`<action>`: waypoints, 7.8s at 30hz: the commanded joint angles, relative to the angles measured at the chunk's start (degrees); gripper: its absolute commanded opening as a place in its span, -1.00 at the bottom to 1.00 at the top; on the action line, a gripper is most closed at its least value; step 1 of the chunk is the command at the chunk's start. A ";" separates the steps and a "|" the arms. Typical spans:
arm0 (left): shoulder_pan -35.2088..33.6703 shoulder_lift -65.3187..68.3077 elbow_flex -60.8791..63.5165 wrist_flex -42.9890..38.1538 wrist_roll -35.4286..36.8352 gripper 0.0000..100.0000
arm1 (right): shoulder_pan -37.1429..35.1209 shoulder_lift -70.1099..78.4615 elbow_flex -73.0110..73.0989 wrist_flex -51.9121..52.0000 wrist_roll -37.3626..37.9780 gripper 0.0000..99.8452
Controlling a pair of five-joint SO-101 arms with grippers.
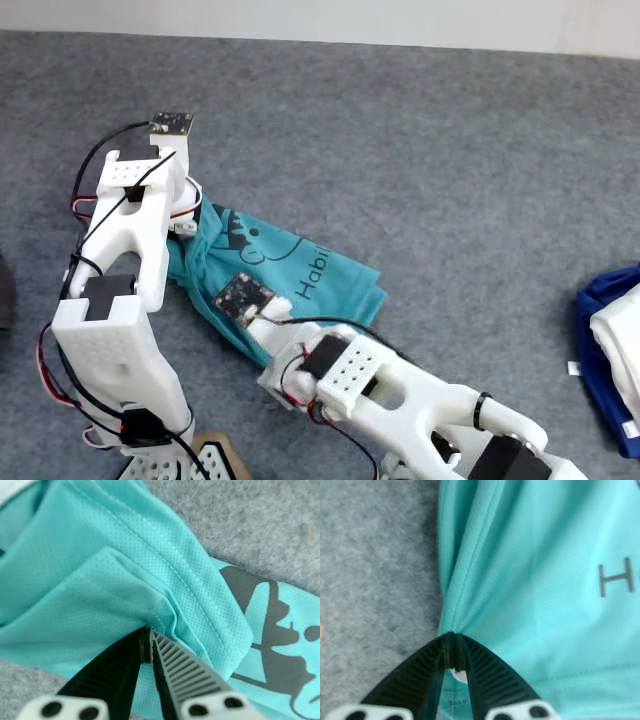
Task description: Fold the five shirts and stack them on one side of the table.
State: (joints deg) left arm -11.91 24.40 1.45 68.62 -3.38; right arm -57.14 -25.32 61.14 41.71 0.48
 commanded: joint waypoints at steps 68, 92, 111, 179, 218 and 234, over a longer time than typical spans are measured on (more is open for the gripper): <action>0.40 -0.31 -0.13 -5.71 -0.70 -0.99 | 25.45 0.66 -2.07 4.00 -3.34 -0.70; 0.40 -0.31 0.04 -6.68 -0.70 -0.99 | 23.34 0.22 -2.68 5.76 -3.69 -0.70; 0.66 -0.31 0.04 -6.86 -0.70 -0.99 | 16.75 7.16 -2.42 -1.27 -3.43 -0.71; -11.12 -12.97 -7.08 14.77 -5.71 -0.99 | 37.23 1.71 -16.66 17.19 -0.70 -0.98; -18.86 -12.35 -2.15 7.38 -5.63 -0.99 | 28.26 18.07 -52.79 29.85 -0.53 -0.98; -13.93 -12.35 -2.42 7.74 -5.63 -0.99 | 32.04 -4.26 -18.15 27.03 10.55 -0.98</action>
State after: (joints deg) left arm -27.74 14.81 -0.31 76.53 -8.84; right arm -26.29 -26.02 40.92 70.90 7.08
